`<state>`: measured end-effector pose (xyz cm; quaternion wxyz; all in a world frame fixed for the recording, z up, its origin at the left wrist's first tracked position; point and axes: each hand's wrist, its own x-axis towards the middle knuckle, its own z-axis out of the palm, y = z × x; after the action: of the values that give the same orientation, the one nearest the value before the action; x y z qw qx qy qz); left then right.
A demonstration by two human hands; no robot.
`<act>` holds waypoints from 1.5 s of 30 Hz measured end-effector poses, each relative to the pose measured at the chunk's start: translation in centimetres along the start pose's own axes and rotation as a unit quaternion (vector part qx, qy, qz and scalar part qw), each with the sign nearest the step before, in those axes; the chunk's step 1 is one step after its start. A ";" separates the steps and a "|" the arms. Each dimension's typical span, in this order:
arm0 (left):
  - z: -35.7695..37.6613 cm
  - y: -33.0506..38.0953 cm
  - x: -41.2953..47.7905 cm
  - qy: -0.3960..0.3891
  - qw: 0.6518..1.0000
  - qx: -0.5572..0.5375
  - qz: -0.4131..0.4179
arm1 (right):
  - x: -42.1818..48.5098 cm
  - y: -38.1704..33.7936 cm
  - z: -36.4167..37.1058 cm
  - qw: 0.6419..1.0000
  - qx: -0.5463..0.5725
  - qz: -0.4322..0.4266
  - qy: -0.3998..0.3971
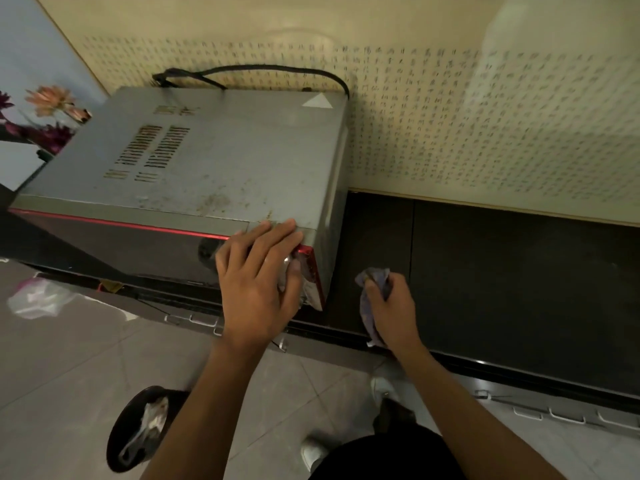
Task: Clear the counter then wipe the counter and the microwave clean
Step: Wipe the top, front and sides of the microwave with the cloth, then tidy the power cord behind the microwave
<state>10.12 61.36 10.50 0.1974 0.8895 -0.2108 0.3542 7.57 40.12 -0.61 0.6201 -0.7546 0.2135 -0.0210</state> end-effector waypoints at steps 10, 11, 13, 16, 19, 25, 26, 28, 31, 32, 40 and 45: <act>-0.9 1.4 4.5 -0.025 0.998 0.020 -0.052 | 11.5 0.2 -0.3 0.944 -0.285 -0.089 -0.139; -0.9 1.5 5.0 -0.035 0.997 0.019 -0.060 | 11.3 -0.3 -0.5 0.934 -0.306 -0.094 -0.157; -0.9 1.6 5.9 -0.049 0.995 0.019 -0.083 | 11.0 -1.9 -1.0 0.923 -0.329 -0.109 -0.170; -0.7 1.6 7.0 -0.052 0.990 0.024 -0.125 | 11.3 -6.3 -2.2 0.947 -0.248 -0.139 -0.149; -0.6 1.4 7.3 -0.059 0.985 0.018 -0.163 | 12.5 -12.8 -3.4 0.965 -0.127 -0.148 -0.176; -0.3 1.1 8.3 -0.042 0.973 0.027 -0.227 | 15.9 -24.8 -1.3 0.925 -0.079 -0.321 -0.189; -0.3 1.0 8.5 -0.037 0.970 0.029 -0.238 | 17.0 -26.4 0.2 0.915 -0.081 -0.354 -0.177; -0.5 0.8 8.7 -0.030 0.965 0.030 -0.259 | 19.2 -28.9 3.9 0.892 -0.110 -0.401 -0.177; -1.1 0.9 8.8 -0.022 0.959 0.048 -0.278 | 22.1 -31.8 10.1 0.854 -0.209 -0.435 -0.195; -1.2 1.0 8.8 -0.023 0.957 0.053 -0.284 | 22.9 -32.5 11.9 0.838 -0.246 -0.447 -0.193; -1.7 0.7 9.1 -0.001 0.944 0.063 -0.323 | 23.6 -36.5 21.4 0.691 -0.487 -0.501 -0.185; -2.1 0.6 9.1 0.004 0.940 0.058 -0.335 | 24.1 -37.1 22.5 0.697 -0.498 -0.474 -0.204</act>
<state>14.65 59.73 18.50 0.2533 0.9173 0.1209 0.2826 47.10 57.79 23.63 0.0900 -0.9401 -0.3251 -0.0483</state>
